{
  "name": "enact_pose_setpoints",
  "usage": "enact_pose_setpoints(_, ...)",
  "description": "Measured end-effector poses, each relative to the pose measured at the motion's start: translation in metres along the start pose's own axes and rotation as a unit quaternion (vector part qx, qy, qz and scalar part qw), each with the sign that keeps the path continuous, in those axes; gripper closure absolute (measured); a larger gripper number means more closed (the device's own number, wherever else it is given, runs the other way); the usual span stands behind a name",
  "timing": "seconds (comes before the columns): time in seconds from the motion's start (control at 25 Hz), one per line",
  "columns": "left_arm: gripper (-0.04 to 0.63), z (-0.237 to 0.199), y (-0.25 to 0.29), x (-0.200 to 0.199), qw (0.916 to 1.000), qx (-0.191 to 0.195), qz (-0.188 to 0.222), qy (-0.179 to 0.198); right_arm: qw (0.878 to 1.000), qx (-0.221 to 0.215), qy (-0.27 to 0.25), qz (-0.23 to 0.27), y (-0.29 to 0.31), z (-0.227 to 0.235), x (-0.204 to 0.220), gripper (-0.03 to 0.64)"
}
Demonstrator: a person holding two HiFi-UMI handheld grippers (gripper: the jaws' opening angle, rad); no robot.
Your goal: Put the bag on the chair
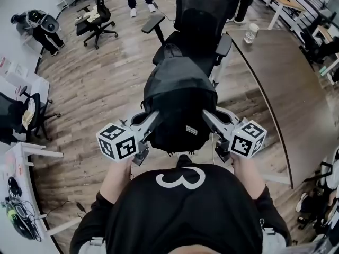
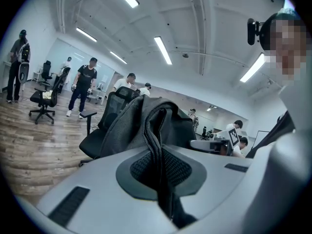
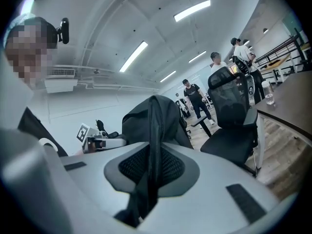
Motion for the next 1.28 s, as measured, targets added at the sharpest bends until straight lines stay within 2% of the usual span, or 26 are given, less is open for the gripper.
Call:
enact_pose_setpoints(0.32,0.571,-0.052,0.079,-0.036,0.9998,0.003,-0.022,-0.002,1.0,0.007,0.015,0.002,0.042,0.08,-0.03,0.555)
enact_pose_setpoints(0.6,0.571,-0.08,0.144,-0.062,0.9992,0.012,-0.038,0.006,1.0,0.017,0.024,0.005,0.06,0.138,-0.051,0.555)
enact_pose_setpoints(0.96,0.571,-0.087,0.178,-0.092,0.999,0.029,-0.022,0.028,0.999,0.034,-0.004,0.02,0.065,0.162,-0.084,0.555)
enact_pose_setpoints(1.28,0.571,-0.098,0.202,-0.111,0.9975,0.049,-0.025,0.045,0.998,0.056,-0.012,0.035,0.072,0.178,-0.101,0.555)
Point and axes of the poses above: the fingertips, and each gripper's own axes: y forward along the fingers, z to its right, x out of its underside, the point moved 6 cm from there along -y, backward along the fingers, and after that the axes turned 4 degrees about -x, right-handed, at the moved point
